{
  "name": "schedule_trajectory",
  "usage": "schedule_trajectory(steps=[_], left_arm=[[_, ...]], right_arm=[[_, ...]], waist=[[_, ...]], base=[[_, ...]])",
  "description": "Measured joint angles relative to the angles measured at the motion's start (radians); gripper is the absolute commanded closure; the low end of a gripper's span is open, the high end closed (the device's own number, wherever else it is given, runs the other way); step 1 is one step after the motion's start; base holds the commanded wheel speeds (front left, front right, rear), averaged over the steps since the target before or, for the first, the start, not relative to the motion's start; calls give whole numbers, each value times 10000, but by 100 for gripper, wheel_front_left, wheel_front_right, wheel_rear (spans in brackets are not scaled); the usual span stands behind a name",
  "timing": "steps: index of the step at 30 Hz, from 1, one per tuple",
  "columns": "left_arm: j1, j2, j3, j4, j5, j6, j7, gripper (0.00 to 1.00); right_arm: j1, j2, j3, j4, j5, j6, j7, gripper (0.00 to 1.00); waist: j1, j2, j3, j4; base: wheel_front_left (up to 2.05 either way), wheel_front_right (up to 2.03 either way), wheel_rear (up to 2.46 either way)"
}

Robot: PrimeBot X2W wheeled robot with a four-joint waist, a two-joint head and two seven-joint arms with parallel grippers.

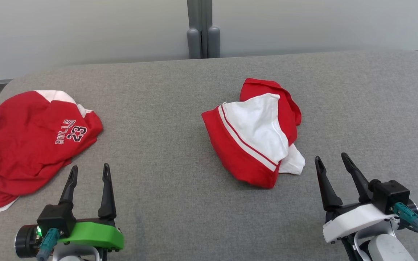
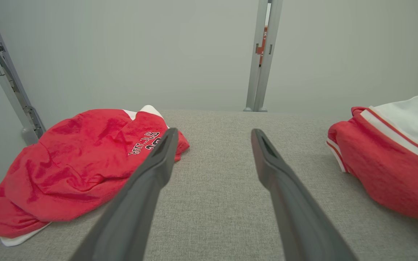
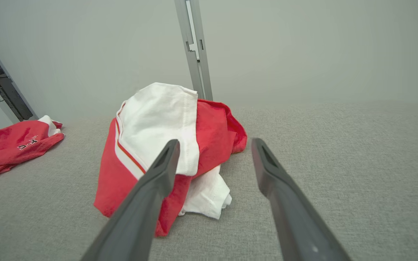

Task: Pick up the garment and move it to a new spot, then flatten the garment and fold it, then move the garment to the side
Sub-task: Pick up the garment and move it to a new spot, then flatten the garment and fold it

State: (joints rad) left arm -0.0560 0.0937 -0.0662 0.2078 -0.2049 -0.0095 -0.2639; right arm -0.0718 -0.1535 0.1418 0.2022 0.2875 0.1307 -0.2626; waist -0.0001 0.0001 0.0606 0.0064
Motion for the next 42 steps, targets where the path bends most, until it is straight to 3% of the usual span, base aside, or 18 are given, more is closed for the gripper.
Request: schedule_trajectory(steps=[42], left_arm=[[108,-403,989,286,679,-506,0,0]], right_arm=[[210,134,-199,-102,-82,0,0,0]], waist=[[0,0,-255,-144]], base=[[0,0,0]])
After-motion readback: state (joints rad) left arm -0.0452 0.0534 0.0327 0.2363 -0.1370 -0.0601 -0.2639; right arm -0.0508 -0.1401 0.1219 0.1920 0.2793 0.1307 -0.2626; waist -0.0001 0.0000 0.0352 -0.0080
